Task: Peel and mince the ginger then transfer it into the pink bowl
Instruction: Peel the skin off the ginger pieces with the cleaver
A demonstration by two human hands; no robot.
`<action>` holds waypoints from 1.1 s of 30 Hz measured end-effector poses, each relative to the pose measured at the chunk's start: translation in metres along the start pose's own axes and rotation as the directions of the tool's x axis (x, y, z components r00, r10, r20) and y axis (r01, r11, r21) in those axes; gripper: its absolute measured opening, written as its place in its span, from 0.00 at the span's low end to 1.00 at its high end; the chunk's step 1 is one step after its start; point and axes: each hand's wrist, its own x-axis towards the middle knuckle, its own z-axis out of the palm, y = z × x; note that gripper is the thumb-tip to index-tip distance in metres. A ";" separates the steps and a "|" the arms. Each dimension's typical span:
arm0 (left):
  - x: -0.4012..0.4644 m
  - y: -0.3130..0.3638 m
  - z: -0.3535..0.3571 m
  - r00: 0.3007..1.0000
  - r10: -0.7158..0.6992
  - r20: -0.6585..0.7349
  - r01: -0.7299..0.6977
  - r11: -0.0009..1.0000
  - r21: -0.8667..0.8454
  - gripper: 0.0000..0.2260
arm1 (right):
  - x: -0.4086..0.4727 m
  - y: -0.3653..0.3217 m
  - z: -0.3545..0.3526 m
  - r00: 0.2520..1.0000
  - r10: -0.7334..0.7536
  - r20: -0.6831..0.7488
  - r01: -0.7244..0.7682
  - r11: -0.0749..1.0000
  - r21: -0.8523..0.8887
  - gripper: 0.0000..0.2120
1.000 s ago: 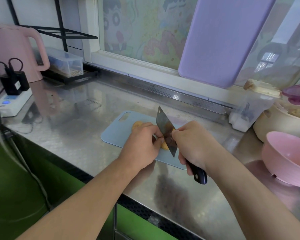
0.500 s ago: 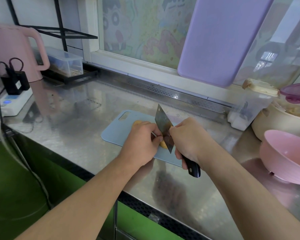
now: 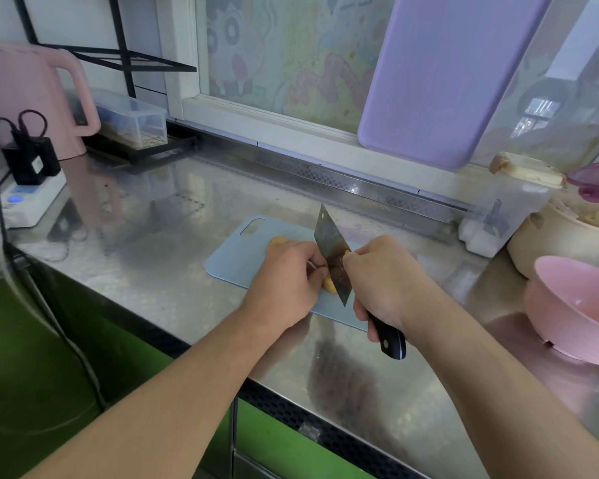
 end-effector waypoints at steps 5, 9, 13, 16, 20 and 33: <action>-0.001 0.000 0.001 1.000 -0.012 0.012 0.012 1.000 -0.013 0.03 | 0.001 0.003 0.000 1.000 0.010 0.004 -0.010 1.000 0.005 0.18; -0.002 -0.001 0.001 0.999 -0.014 0.039 0.014 1.000 -0.015 0.04 | 0.001 0.002 0.001 1.000 0.003 -0.001 -0.003 1.000 0.010 0.17; -0.002 -0.001 0.000 0.999 -0.020 0.043 0.021 1.000 -0.013 0.04 | 0.000 0.000 0.002 1.000 -0.009 -0.005 0.009 1.000 -0.003 0.17; -0.002 -0.001 0.000 0.999 -0.019 0.041 0.019 1.000 -0.010 0.04 | 0.004 0.000 0.004 1.000 0.015 -0.013 -0.015 0.999 0.032 0.17; -0.002 -0.001 -0.001 0.999 -0.016 0.043 0.017 1.000 -0.012 0.04 | 0.010 0.005 0.014 0.999 0.049 -0.022 -0.048 0.997 0.067 0.14; -0.004 0.001 -0.001 0.997 -0.041 0.067 0.043 0.999 -0.027 0.06 | 0.005 0.015 0.018 0.999 0.042 0.013 -0.044 0.976 0.214 0.14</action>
